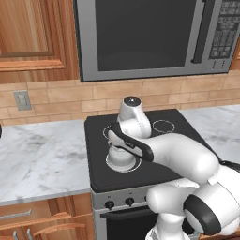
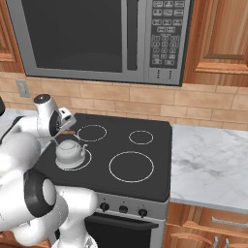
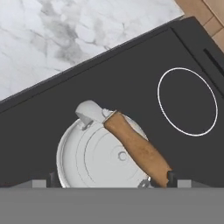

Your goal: The kettle is done boiling. Turn off the stove, then wait for 300 timesteps before moving the kettle to the dining table.

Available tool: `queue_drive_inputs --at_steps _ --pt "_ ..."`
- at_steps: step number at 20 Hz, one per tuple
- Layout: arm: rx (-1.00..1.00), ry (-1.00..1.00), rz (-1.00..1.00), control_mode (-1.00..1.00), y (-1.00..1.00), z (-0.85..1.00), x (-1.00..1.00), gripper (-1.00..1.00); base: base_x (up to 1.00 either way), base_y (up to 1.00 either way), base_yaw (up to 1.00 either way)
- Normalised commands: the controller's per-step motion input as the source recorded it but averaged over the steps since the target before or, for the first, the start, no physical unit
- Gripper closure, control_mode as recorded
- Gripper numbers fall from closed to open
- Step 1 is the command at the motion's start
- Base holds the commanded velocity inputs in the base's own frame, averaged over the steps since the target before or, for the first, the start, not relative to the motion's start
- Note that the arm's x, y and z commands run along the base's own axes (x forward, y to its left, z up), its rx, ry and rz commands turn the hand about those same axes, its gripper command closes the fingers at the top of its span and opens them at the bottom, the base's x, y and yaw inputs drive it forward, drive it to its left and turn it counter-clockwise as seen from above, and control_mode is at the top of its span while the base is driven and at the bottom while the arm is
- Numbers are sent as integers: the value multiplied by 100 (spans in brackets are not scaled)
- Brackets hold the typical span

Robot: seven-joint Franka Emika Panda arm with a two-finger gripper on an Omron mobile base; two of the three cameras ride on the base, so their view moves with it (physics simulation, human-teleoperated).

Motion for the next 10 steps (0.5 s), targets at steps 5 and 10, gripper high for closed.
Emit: queue_drive_inputs --at_steps 5,10 --pt "-6 0 8 -100 8 -3 12 -100 0 0 0" --pt "-3 0 7 -100 1 0 9 -100 0 0 0"
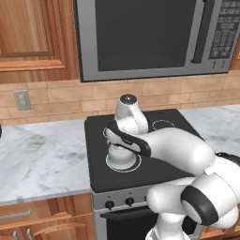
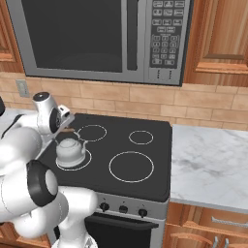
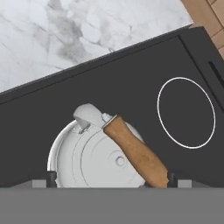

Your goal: The kettle is done boiling. Turn off the stove, then wait for 300 timesteps before moving the kettle to the dining table.

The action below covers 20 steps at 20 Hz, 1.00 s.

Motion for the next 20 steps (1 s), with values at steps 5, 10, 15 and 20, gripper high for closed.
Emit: queue_drive_inputs --at_steps 5,10,15,20 --pt "-1 0 5 -100 0 -4 5 -100 0 0 0" --pt "-1 0 2 -100 0 -4 0 -100 0 0 0" --pt "-1 0 2 -100 0 0 0 -100 0 0 0" --pt "0 0 0 -100 0 0 -2 -100 0 0 0"
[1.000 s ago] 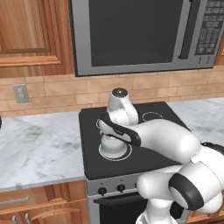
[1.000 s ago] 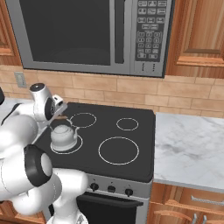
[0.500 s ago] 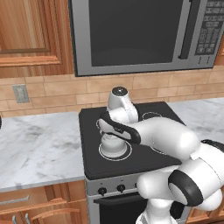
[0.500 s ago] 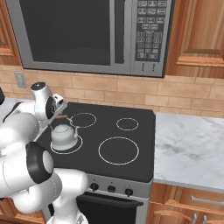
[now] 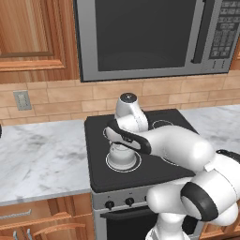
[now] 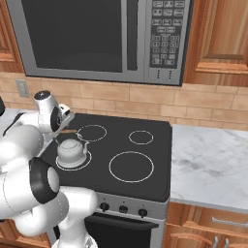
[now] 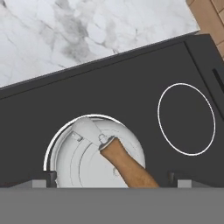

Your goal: The kettle is done boiling. Turn off the stove, then wait for 300 timesteps before moving the kettle to the dining table.

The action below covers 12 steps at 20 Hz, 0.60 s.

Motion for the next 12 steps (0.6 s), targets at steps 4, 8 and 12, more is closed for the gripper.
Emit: queue_drive_inputs --at_steps 4,8,12 --pt "0 0 0 -100 0 0 5 -100 0 0 0" --pt "0 0 3 -100 -2 -6 26 -100 0 0 0" --pt "0 0 4 -100 -3 -12 24 -100 0 0 0"
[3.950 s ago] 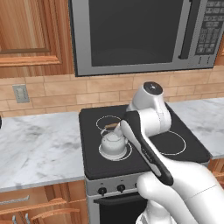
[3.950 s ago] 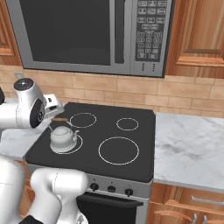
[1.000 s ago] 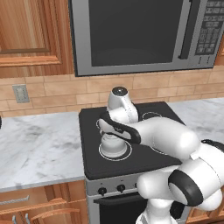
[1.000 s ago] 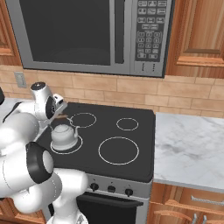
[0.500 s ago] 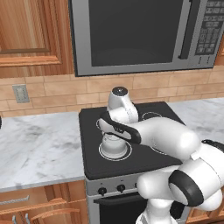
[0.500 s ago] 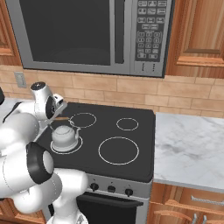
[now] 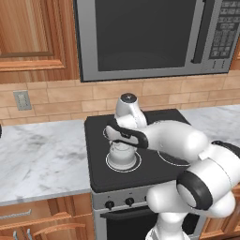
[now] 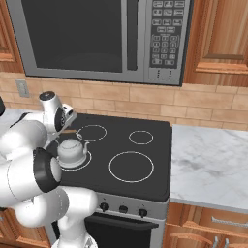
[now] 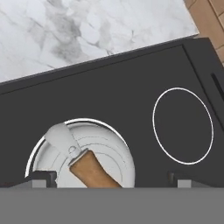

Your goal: The kettle is done boiling. Turn off the stove, then wait for 300 timesteps before moving the kettle to the dining table.

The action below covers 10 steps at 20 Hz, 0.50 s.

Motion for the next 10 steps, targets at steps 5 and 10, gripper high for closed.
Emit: queue_drive_inputs --at_steps 5,10 --pt "0 0 6 -100 -2 -17 19 -100 0 0 0" --pt "0 0 5 -100 0 -16 6 -100 0 0 0"
